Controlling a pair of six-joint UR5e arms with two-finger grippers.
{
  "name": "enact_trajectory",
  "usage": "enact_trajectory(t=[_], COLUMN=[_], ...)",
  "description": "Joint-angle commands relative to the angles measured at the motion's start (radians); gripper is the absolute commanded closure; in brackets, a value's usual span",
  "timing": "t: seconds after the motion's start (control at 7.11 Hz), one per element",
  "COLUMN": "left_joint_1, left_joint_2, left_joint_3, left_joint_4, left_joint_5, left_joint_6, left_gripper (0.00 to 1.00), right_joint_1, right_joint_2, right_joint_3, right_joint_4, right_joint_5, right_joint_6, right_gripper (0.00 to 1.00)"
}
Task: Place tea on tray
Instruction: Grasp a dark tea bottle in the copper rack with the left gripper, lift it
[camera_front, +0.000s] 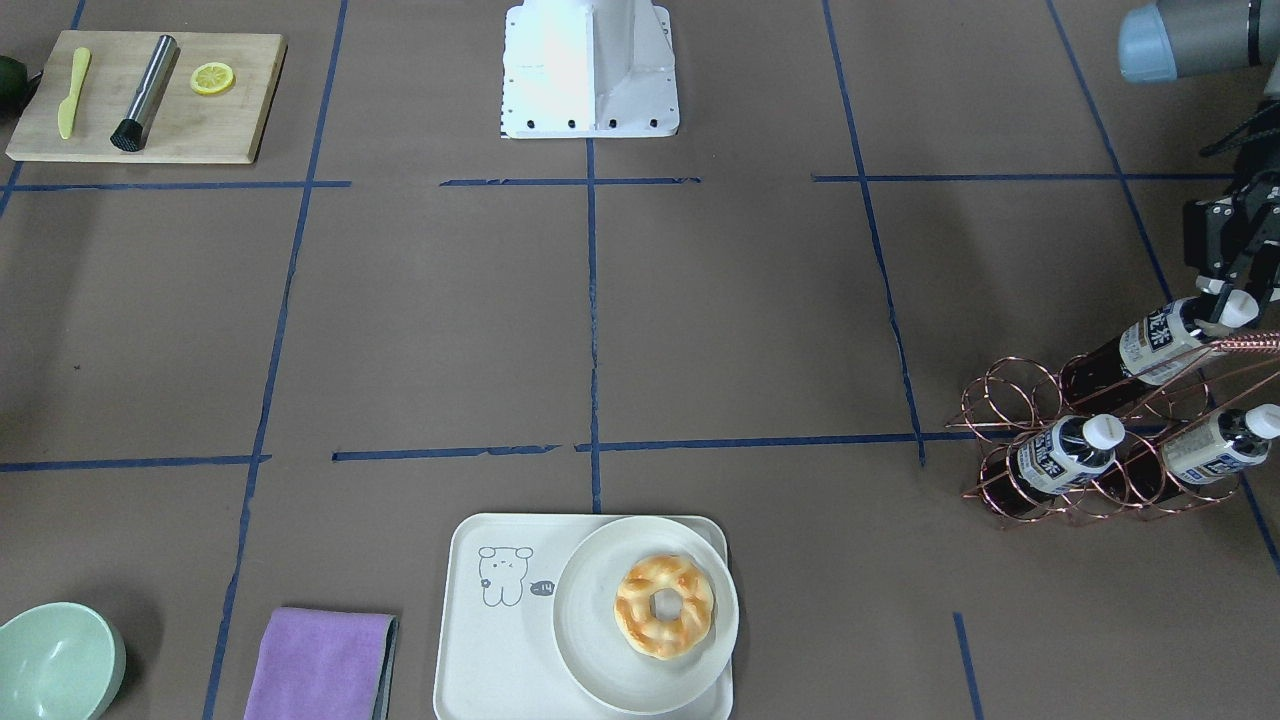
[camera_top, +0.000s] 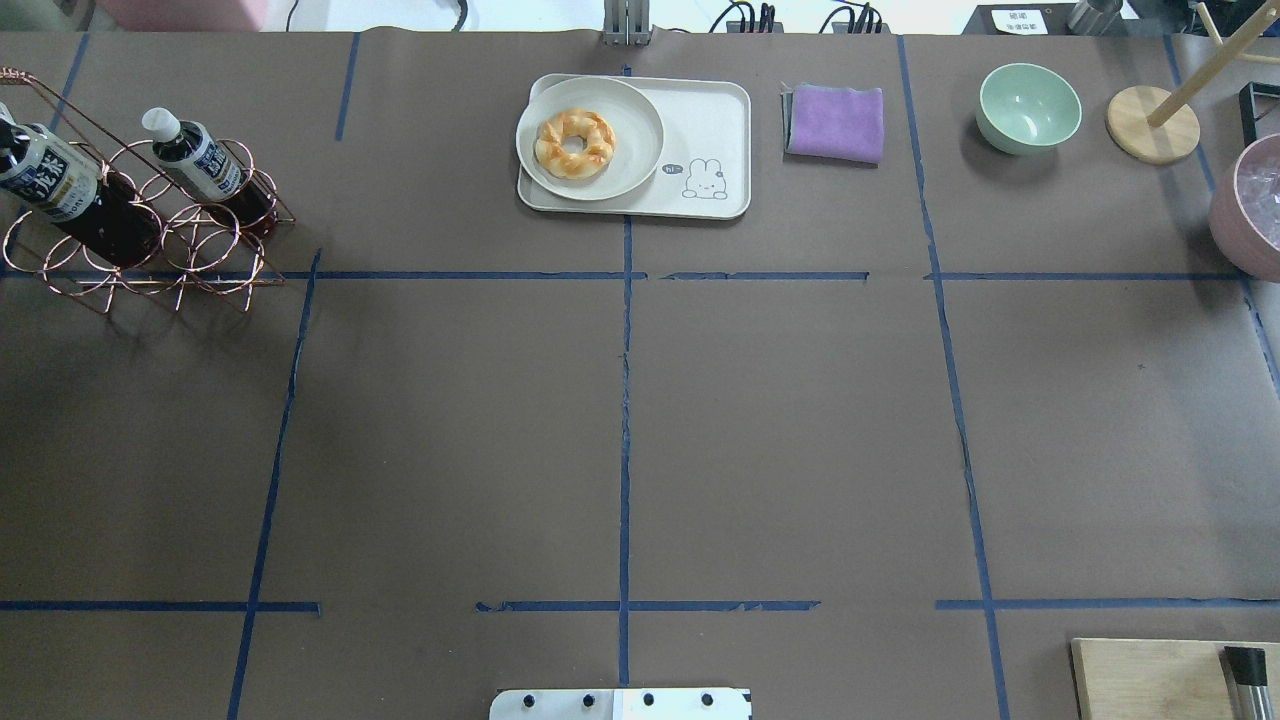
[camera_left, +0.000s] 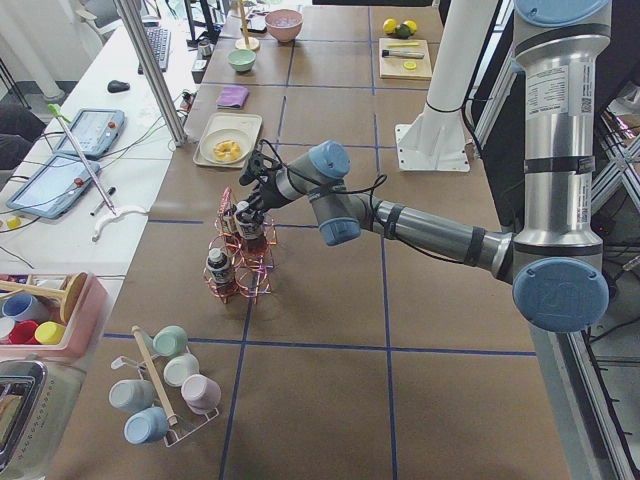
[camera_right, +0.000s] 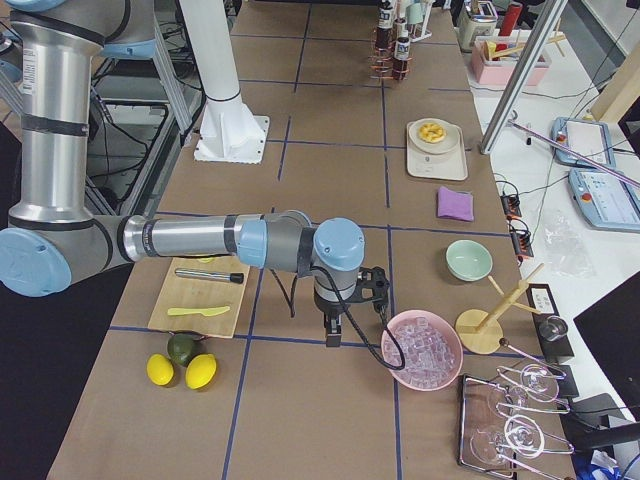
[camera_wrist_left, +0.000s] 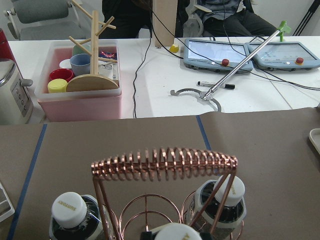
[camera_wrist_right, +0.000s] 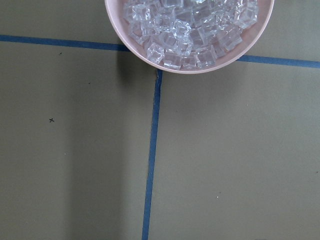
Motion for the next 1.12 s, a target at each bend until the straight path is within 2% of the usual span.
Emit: enact_trajectory(t=[0.0, 0.14, 0.56, 0.84, 0.98], left_joint_1=[-0.073, -0.114, -0.119, -0.049, -0.003], left_joint_2=[-0.002, -0.019, -0.046, -0.132, -0.145], left_joint_3=[-0.003, -0.015, -0.154, -0.18, -0.178], left_joint_4=[0.011, 0.055, 0.248, 0.269, 0.27], left_joint_5=[-0.136, -0.194, -0.207, -0.192, -0.184], left_joint_6=[-0.001, -0.001, -0.039, -0.254, -0.256], left_gripper=[0.95, 0.95, 0.95, 0.95, 0.95], right_joint_1=[0.0, 0.0, 0.0, -0.001, 0.0], right_joint_2=[0.0, 0.0, 0.0, 0.0, 0.0], right_joint_3=[0.003, 0.004, 0.003, 0.003, 0.003], right_joint_4=[0.0, 0.0, 0.0, 0.0, 0.0], right_joint_5=[0.0, 0.0, 0.0, 0.0, 0.002], right_joint_6=[0.0, 0.0, 0.001, 0.0, 0.001], right_gripper=[0.0, 0.0, 0.0, 0.0, 0.0])
